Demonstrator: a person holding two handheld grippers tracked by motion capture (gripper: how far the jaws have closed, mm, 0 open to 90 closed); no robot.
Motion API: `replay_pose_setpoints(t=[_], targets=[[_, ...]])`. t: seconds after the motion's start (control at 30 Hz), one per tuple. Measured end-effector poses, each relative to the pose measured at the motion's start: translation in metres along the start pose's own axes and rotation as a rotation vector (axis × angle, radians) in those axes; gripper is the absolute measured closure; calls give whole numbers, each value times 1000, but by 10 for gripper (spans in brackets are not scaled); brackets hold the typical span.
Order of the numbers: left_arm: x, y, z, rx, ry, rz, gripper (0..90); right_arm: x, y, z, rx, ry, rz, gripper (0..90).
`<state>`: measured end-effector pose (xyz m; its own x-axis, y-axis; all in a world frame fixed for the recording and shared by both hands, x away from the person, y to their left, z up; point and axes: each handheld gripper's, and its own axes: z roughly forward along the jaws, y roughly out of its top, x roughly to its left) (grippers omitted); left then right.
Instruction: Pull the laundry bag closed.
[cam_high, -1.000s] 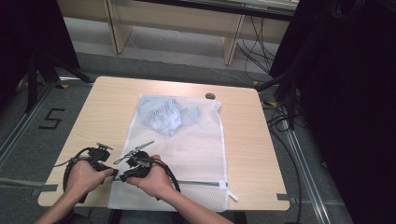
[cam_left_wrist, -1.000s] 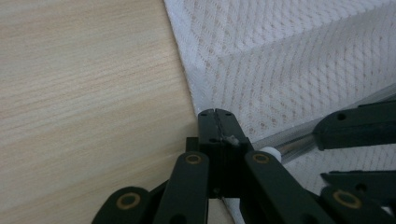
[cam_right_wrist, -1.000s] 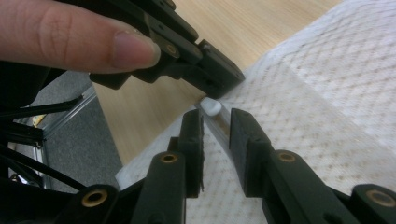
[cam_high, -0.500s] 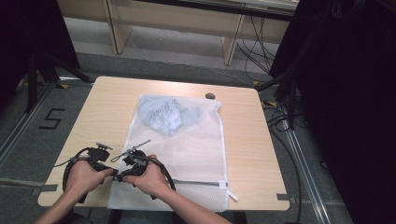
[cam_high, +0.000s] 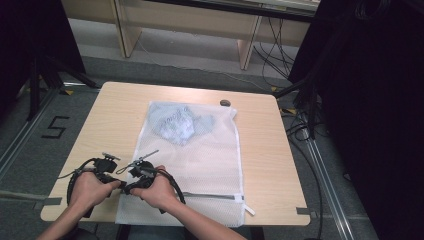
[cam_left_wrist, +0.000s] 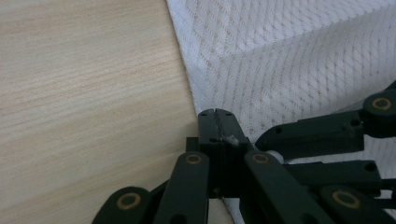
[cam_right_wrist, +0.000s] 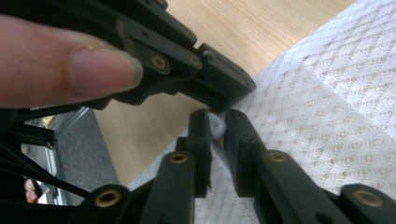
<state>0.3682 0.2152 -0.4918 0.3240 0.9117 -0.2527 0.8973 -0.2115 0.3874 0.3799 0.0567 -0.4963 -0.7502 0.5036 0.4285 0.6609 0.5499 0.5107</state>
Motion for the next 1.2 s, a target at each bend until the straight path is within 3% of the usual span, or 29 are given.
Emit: replay_pose_setpoints(t=[0.1, 0.13, 0.37, 0.5, 0.6, 0.7, 0.8, 0.83, 0.97, 1.0, 1.03, 1.07, 1.2], targets=[[0, 0, 0, 1, 2, 2, 896, 2, 0, 0, 3, -20, -19, 849], [0, 0, 0, 1, 2, 3, 896, 3, -1, 0, 7, 0, -8, 862], [-3, -2, 1, -8, 3, 9, 896, 4, -2, -2, 6, -7, 24, 868], [-8, -4, 0, -11, 31, 73, 897, 3, -3, -4, -4, -36, 15, 869], [-9, -4, 0, -12, 31, 79, 897, 4, -5, -4, -10, -20, 42, 870], [-10, -4, 0, -7, 46, 100, 898, 2, -7, -6, -9, -19, 35, 870], [-12, -4, 1, -11, 53, 112, 898, 0, -9, -7, -15, -34, 37, 870], [-12, -4, 1, -9, 55, 116, 898, 1, -10, -7, -22, -58, 33, 871], [-11, -5, 1, -11, 50, 110, 898, 2, -10, -9, -22, -68, 13, 871], [-8, -3, 0, -4, 59, 163, 899, 2, -11, -10, -21, -76, 14, 871], [-8, -3, 0, -4, 59, 163, 898, 2, -11, -10, -21, -76, 14, 871], [-11, -4, 1, -10, 51, 112, 898, 3, -11, -10, -16, -77, 21, 871], [-10, -5, 2, -30, 41, 73, 899, 3, -12, -11, -20, -80, 8, 871]])
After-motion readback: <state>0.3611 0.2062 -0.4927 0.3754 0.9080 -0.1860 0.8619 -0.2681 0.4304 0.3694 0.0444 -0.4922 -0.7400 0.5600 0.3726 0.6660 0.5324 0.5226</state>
